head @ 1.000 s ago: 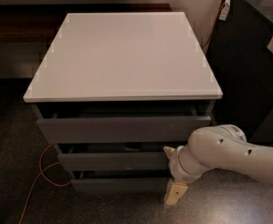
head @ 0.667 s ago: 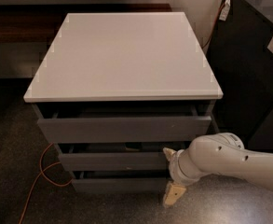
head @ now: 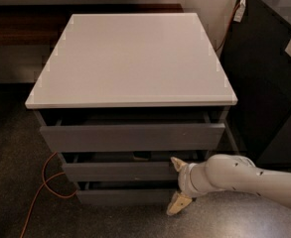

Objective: Pick green can from middle drawer and place on counter

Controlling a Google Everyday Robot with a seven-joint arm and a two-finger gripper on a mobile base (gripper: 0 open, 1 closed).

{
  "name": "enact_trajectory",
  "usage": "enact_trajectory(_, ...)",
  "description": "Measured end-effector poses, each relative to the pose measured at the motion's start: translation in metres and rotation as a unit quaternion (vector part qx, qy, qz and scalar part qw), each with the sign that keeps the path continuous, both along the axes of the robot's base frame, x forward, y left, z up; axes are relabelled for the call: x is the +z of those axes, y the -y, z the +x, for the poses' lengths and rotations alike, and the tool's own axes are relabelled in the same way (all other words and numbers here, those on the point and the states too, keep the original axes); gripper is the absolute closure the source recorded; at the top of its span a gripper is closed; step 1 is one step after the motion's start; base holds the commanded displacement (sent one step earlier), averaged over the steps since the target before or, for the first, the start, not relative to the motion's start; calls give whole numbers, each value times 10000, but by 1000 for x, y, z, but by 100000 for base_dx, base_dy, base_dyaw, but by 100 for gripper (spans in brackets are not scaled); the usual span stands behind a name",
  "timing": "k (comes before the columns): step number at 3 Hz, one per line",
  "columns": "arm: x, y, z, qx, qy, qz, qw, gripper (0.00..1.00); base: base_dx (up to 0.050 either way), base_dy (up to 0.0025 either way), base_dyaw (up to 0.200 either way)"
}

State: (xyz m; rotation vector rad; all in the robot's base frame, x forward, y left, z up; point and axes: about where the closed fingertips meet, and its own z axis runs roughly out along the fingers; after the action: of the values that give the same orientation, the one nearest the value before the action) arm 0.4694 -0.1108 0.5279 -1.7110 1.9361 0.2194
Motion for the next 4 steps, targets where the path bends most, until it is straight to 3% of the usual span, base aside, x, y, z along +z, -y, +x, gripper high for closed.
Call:
enact_trajectory(1,-14,-3,9,-31,84,450,9989,0,0,0,0)
enact_trajectory(2,-19,-9,18,26,193,957,9952,0,0,0,0)
enact_trajectory(3,-29,-14,36,97,206,1200,9925,0,0,0,0)
enact_trajectory(4,-39,-17,47,114,92,1182,9929,0,0,0,0)
